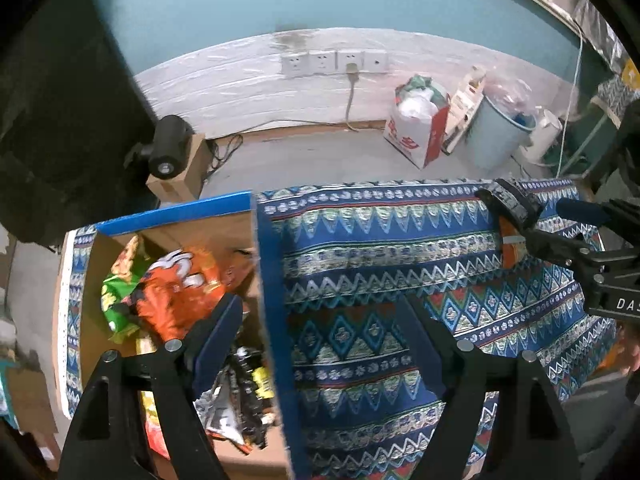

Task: Organize snacks
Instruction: 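Move both tools back toward the black bag on the cloth, then close right tool on the black snack bag and lift it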

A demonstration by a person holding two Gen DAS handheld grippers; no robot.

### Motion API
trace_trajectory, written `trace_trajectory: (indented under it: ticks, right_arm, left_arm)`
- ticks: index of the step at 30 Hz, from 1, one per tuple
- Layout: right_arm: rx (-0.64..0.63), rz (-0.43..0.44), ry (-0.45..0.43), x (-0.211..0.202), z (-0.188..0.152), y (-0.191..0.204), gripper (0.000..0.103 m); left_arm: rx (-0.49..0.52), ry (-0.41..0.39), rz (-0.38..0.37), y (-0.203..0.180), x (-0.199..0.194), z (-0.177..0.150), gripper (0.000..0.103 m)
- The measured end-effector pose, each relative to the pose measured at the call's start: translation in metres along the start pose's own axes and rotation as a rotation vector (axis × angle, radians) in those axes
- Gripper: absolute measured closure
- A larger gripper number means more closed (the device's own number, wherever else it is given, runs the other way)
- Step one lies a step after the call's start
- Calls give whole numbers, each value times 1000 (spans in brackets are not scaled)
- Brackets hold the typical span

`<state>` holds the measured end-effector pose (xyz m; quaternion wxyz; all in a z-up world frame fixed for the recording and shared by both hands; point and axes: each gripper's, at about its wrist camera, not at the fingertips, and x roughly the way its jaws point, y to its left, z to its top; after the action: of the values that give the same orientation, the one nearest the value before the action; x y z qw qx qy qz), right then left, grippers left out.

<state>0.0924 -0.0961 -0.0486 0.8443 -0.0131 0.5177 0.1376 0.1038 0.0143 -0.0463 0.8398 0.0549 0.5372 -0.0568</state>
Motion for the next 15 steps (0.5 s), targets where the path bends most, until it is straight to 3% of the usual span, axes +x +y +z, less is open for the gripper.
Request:
trace_trajectory:
  ticks: [6, 8, 15]
  right_arm:
    - [13, -48, 54, 7, -7, -37, 26]
    - [6, -76, 81, 12, -6, -50, 26]
    - [-5, -155, 177, 38, 10, -99, 26]
  left_arm:
    - [50, 14, -21, -28, 9, 15, 21]
    - [65, 11, -20, -37, 12, 20, 16]
    - [83, 36, -54, -60, 39, 44, 16]
